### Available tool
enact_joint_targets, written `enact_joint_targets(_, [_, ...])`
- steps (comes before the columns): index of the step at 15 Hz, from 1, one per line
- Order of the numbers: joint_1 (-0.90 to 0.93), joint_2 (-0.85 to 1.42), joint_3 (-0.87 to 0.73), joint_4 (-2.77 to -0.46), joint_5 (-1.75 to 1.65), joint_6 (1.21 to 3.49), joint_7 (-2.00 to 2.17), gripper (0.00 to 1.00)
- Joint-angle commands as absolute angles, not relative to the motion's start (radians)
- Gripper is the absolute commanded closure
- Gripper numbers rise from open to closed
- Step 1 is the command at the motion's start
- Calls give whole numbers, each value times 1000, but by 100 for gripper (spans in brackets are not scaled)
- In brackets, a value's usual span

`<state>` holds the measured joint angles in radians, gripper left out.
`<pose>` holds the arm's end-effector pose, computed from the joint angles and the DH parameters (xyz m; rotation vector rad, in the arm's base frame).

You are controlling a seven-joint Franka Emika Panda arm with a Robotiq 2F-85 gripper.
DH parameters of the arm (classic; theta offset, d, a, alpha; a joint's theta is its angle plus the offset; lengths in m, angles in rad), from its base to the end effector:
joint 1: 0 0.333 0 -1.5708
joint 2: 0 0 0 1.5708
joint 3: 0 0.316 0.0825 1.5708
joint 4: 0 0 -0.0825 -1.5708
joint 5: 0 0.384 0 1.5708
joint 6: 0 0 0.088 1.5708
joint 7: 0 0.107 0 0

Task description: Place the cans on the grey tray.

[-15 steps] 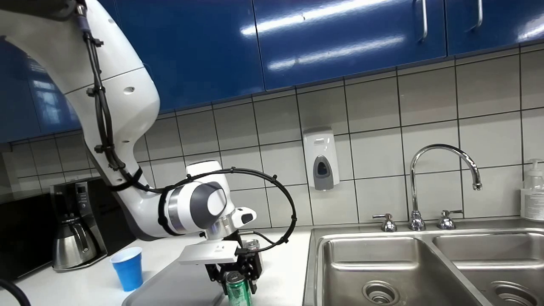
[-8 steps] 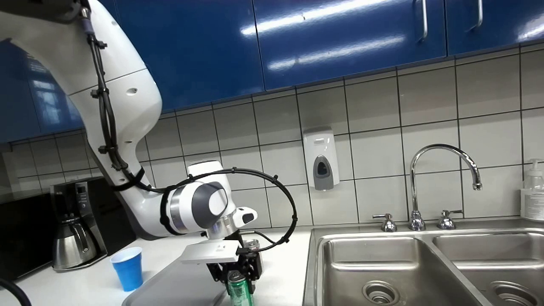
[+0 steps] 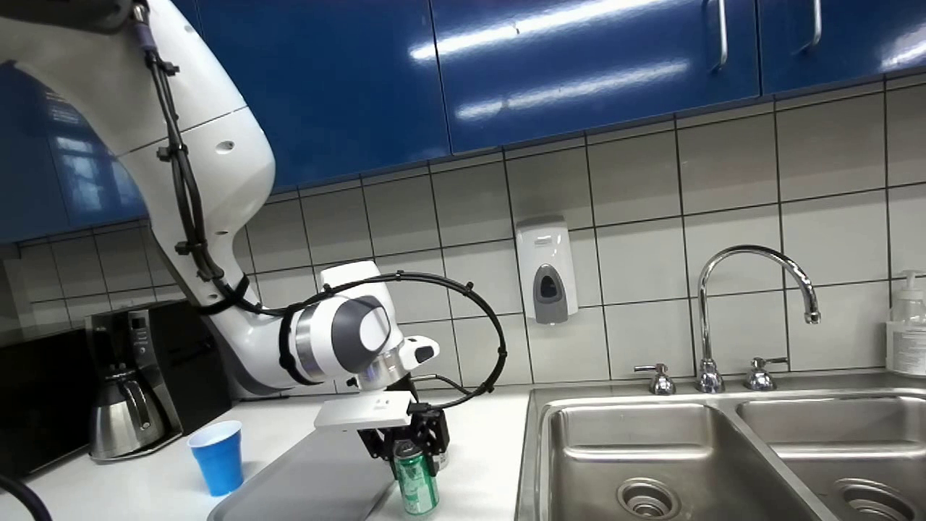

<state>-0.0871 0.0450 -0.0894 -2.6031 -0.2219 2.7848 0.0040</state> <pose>0.4467 -0.0699 0.2514 3.0286 0.0343 0.1927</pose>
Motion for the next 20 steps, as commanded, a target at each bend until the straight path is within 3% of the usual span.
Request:
enact_joint_targets(1, [-70, 7, -83, -2591, -235, 2773, 28, 61])
enact_joint_targets(20, [69, 63, 48, -2429, -130, 2786, 18, 61])
